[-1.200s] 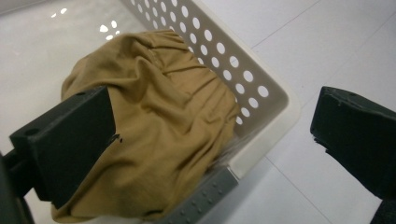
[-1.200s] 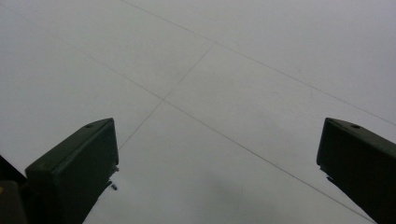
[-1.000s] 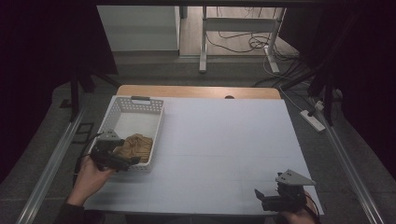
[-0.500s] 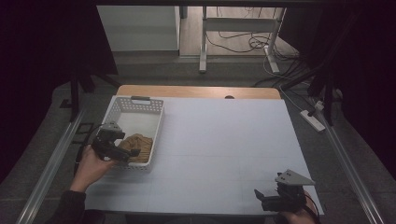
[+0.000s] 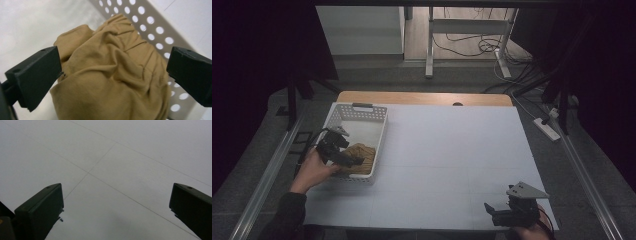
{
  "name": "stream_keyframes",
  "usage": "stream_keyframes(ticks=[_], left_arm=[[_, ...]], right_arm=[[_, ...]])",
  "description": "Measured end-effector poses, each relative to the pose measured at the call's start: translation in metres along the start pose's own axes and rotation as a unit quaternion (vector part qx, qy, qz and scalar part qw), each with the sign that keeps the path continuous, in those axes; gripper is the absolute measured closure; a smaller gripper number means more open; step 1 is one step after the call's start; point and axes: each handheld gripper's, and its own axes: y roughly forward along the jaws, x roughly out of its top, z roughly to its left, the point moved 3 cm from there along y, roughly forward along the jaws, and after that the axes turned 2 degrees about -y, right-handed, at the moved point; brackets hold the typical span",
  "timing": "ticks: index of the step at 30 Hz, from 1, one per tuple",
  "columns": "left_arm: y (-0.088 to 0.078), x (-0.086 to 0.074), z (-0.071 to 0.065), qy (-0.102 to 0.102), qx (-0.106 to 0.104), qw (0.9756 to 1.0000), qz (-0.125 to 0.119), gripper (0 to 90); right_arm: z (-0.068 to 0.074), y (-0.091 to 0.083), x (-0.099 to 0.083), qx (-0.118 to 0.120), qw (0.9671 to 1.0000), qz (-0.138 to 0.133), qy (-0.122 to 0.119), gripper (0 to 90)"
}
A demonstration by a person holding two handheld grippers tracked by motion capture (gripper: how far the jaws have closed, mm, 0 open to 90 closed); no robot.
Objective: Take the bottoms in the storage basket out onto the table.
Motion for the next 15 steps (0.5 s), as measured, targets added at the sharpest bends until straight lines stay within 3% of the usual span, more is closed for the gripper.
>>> stream_keyframes(ticks=[6, 9, 15], left_arm=[[0.008, 0.001, 0.004, 0.01, 0.003, 0.9992, 0.039, 0.0], [0.01, 0.002, 0.006, 0.004, -0.003, 0.9986, 0.054, 0.0], [0.02, 0.006, 0.009, -0.008, 0.009, 0.9944, 0.105, 0.0]], right_arm=[[0.0, 0.0, 0.0, 0.0, 1.0, 0.001, 0.001, 0.0], [0.0, 0.0, 0.0, 0.002, 1.0, 0.0, 0.0, 0.0], [0.0, 0.0, 0.0, 0.002, 1.0, 0.002, -0.002, 0.0]])
